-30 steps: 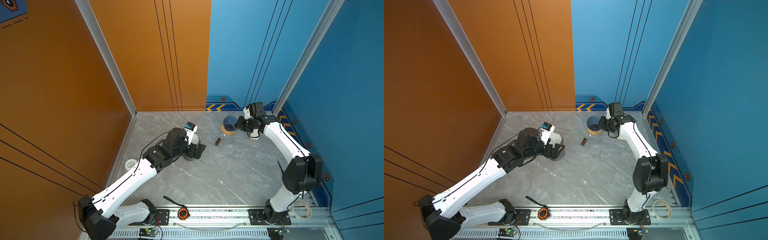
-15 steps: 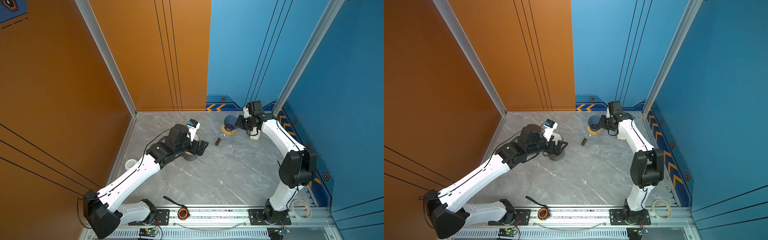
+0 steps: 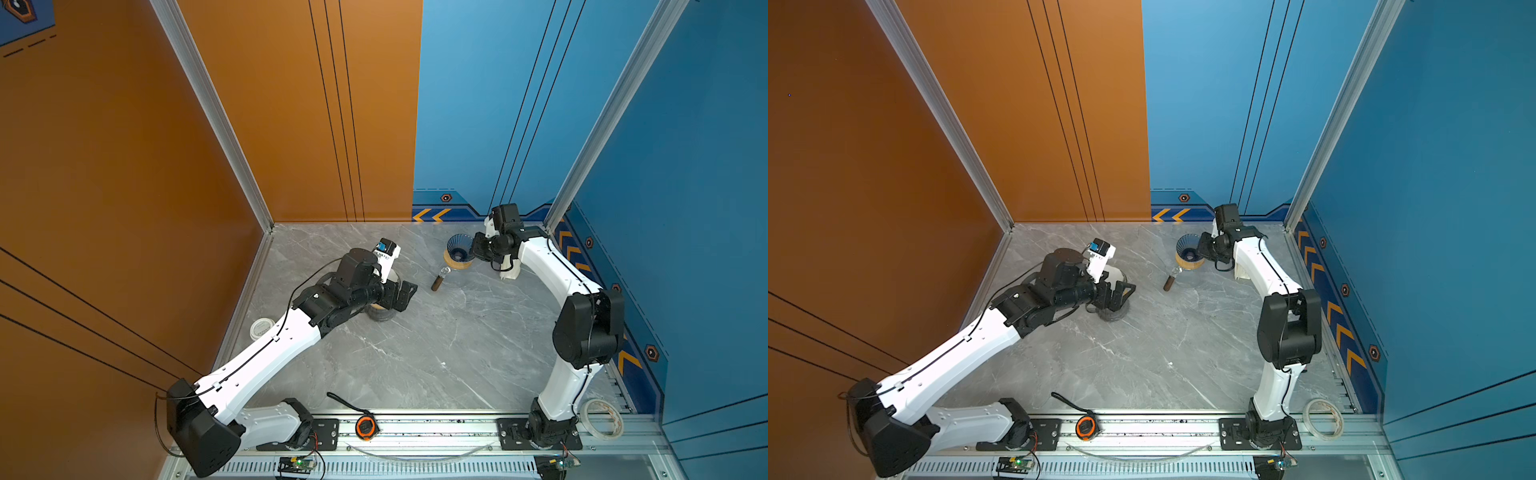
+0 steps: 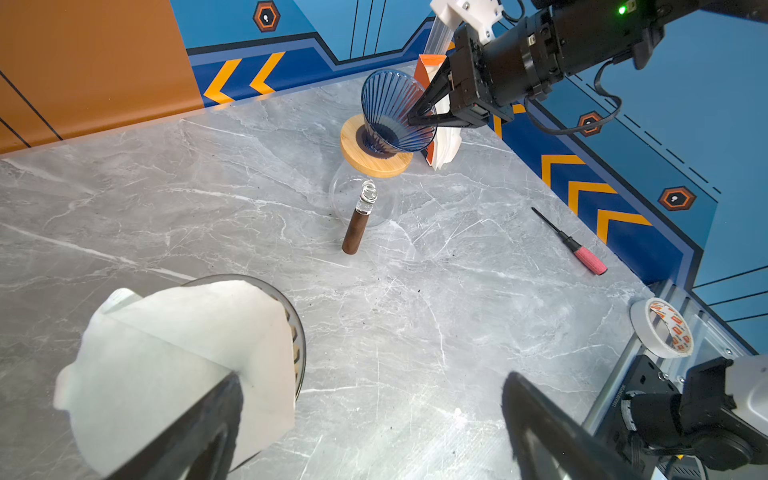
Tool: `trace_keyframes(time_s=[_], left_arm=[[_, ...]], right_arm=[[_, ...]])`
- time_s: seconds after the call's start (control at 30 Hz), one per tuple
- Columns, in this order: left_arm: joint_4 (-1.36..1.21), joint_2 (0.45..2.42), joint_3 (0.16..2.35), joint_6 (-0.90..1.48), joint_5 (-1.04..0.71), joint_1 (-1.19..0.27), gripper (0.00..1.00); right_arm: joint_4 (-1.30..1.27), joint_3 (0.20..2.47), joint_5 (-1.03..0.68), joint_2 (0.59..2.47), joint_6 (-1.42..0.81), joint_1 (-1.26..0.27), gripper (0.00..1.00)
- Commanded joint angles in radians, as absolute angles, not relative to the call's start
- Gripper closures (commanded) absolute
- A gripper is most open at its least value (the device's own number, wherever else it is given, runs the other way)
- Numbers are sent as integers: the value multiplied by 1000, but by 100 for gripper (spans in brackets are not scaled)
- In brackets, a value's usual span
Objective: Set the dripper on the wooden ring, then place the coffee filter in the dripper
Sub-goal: 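Lower the blue dripper onto the bamboo ring with the right gripper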
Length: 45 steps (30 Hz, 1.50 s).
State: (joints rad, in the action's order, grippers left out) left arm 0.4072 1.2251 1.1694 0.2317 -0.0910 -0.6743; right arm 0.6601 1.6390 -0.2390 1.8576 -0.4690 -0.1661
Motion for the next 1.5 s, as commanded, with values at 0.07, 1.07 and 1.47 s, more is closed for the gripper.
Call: trace_keyframes(time_s=[0.07,1.07,1.47], left_arm=[[394,1214,1187,219,-107,-666,2],[382,1233,1192,209,-154,-637,2],[381,1320,1293,224,-180,-671,2]], right_arm=[[879,1739,-220,1921,-456,-166,98],[1063,1737,-331,1850,-465,-188,97],[1063,1654,-319,1783,-456,-210,96]])
